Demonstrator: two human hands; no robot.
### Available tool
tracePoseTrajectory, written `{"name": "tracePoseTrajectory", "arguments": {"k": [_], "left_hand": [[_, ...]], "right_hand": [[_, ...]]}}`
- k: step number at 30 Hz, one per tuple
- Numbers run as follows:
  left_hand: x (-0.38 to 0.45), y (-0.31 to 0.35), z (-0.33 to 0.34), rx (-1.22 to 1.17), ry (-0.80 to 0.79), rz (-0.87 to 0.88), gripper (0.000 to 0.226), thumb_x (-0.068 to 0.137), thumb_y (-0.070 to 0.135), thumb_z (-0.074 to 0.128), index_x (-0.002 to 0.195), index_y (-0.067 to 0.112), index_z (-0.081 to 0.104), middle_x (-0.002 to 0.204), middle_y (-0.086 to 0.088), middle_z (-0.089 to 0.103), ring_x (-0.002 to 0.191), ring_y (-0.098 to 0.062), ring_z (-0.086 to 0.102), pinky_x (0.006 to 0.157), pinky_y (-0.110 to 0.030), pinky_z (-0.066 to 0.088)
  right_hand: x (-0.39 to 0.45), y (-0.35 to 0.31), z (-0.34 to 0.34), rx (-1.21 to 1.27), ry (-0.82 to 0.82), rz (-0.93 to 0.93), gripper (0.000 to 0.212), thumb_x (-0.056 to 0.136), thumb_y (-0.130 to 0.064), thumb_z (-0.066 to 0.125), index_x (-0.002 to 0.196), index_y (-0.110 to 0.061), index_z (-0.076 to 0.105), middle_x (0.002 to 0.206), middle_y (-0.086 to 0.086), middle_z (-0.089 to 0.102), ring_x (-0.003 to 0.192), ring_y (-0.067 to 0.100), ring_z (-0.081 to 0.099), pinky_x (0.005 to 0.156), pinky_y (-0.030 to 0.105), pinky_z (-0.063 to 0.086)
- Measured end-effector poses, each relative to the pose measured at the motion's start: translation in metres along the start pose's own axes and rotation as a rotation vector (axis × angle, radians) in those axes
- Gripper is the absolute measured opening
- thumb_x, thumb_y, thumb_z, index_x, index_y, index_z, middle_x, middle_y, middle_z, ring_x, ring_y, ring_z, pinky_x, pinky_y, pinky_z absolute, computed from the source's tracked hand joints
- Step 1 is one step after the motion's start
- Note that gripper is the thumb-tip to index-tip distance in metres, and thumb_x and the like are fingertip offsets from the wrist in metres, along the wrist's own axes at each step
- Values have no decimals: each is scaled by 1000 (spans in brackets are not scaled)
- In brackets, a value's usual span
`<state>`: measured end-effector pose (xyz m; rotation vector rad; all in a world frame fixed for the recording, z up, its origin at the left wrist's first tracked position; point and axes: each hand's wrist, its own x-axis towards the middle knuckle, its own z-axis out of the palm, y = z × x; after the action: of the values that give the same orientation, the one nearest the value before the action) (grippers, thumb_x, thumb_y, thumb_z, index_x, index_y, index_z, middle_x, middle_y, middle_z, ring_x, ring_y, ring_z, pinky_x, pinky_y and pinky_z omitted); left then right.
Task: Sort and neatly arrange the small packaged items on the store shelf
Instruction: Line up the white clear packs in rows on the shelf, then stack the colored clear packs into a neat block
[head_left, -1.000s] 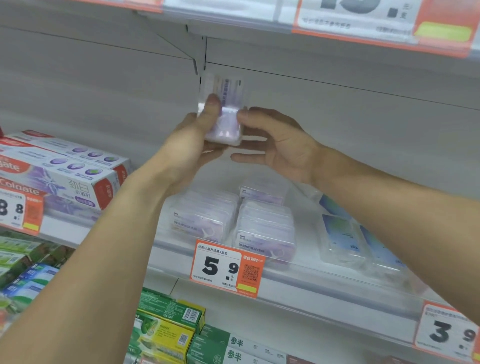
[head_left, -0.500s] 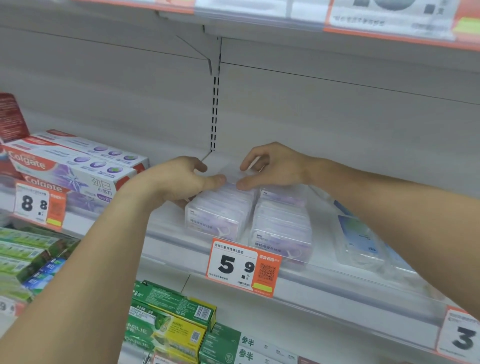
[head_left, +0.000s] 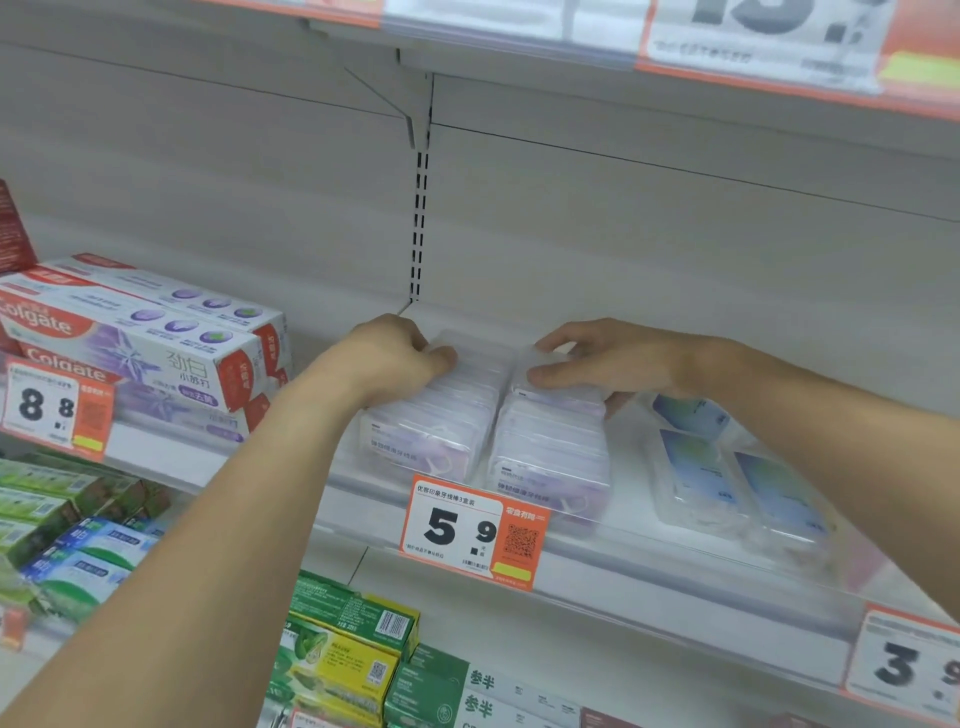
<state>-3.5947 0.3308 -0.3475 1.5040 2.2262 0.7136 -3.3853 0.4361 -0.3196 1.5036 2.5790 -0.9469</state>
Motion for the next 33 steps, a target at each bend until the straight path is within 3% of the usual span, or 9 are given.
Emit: {"name": "tracePoseTrajectory", "arguments": {"k": [5, 9, 13, 15, 18, 22, 27, 30, 33], "left_hand": [[-1, 1, -4, 56, -48, -8, 48, 91, 52, 51, 111, 9, 62, 103, -9, 64, 86, -29, 65, 64, -27, 47], [-3, 1, -5, 100, -61, -8, 50, 91, 55, 49, 109, 10, 61, 100, -9, 65, 83, -29, 67, 73, -29, 51], [-3, 3, -4, 108, -68, -10, 51, 92, 55, 47, 113, 10, 59, 107, -10, 63, 88, -31, 65, 77, -31, 50], [-4, 2, -3, 106, -67, -11, 51, 93, 55, 46, 115, 11, 57, 108, -9, 62, 89, -31, 65, 76, -31, 50], [-4, 3, -2, 108, -60, -11, 51, 93, 54, 45, 119, 12, 56, 109, -8, 60, 90, -30, 63, 75, -31, 50], [-4, 5, -2, 139, -60, -18, 50, 95, 53, 44, 118, 11, 55, 112, -11, 60, 91, -31, 63, 79, -33, 50], [-3, 5, -2, 181, -76, -29, 51, 95, 54, 41, 119, 11, 54, 113, -11, 60, 89, -31, 63, 79, -33, 50], [-4, 7, -5, 226, -118, -69, 62, 93, 62, 37, 126, 12, 51, 116, -11, 59, 87, -31, 65, 84, -34, 51], [-5, 20, -9, 248, 35, -56, 70, 93, 62, 37, 136, 7, 45, 133, -15, 54, 113, -34, 56, 92, -34, 42]], "right_hand": [[-4, 0, 11, 129, -14, -33, 54, 83, -53, 70, 129, -29, 54, 121, -4, 62, 101, 13, 67, 77, 31, 60], [-11, 2, 18, 121, -15, -16, 71, 80, -60, 68, 141, -32, 44, 127, -10, 56, 103, 11, 64, 72, 26, 57], [-31, 3, 16, 34, 8, 31, 95, 69, -74, 68, 149, -45, 24, 145, -7, 37, 109, 18, 63, 91, 30, 55], [-42, 3, 16, -27, 30, 59, 97, 67, -75, 67, 148, -48, 23, 139, -4, 40, 95, 18, 69, 90, 30, 55], [-49, 2, 25, 29, 63, 28, 87, 74, -67, 68, 147, -43, 27, 115, -6, 55, 69, 13, 70, 74, 23, 52], [-46, 4, 31, 105, 79, 2, 85, 75, -61, 72, 146, -40, 30, 104, -2, 61, 58, 13, 69, 71, 26, 52], [-46, 5, 27, -47, 80, 11, 89, 73, -74, 63, 148, -46, 24, 118, -3, 49, 65, 12, 68, 69, 24, 51], [-49, 11, 16, -64, 87, 11, 103, 62, -89, 53, 150, -49, 18, 129, -1, 48, 86, 14, 70, 84, 32, 56], [-62, 28, 2, -10, 289, -28, 88, 71, -87, 48, 146, -47, 27, 144, -4, 36, 112, 14, 61, 101, 32, 44]]}}
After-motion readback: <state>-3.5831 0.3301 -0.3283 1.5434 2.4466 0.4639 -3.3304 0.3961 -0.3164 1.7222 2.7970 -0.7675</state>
